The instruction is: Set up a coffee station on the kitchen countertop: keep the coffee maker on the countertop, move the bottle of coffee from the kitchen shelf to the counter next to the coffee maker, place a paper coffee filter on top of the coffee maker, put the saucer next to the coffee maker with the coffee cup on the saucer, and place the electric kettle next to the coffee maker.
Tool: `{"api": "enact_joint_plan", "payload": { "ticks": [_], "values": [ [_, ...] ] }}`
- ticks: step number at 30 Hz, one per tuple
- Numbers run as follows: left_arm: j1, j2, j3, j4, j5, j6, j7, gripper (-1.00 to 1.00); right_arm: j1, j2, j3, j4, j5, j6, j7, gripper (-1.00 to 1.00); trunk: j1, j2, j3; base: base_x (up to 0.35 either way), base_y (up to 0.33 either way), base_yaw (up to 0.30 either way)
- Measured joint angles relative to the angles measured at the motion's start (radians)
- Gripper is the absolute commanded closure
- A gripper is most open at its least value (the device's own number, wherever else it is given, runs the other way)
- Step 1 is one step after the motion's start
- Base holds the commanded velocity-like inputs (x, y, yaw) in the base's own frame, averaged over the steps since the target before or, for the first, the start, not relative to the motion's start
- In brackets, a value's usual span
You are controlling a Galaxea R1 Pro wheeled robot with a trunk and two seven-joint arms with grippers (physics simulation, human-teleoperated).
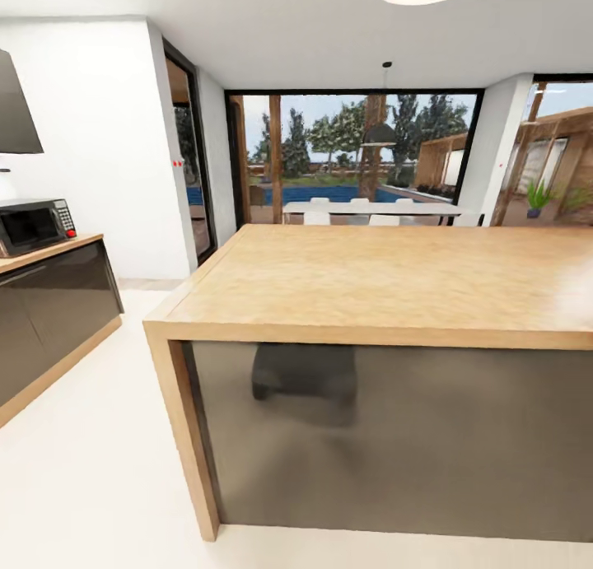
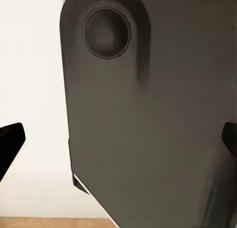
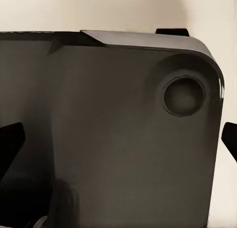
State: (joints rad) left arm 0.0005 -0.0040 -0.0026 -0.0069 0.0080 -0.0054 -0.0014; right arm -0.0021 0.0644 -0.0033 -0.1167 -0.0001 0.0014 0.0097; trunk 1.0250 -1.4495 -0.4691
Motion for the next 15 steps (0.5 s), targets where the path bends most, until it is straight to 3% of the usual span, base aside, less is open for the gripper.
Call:
{"api": "enact_joint_plan", "payload": {
  "ticks": [15],
  "values": [
    [0.001, 0.001, -0.001, 0.001, -0.004, 0.001, -0.002, -1.0, 0.001, 0.0, 0.002, 0.001, 0.0, 0.0, 0.0, -1.0, 0.0, 0.0, 0.0, 0.0, 0.0, -0.268]
  ]
}}
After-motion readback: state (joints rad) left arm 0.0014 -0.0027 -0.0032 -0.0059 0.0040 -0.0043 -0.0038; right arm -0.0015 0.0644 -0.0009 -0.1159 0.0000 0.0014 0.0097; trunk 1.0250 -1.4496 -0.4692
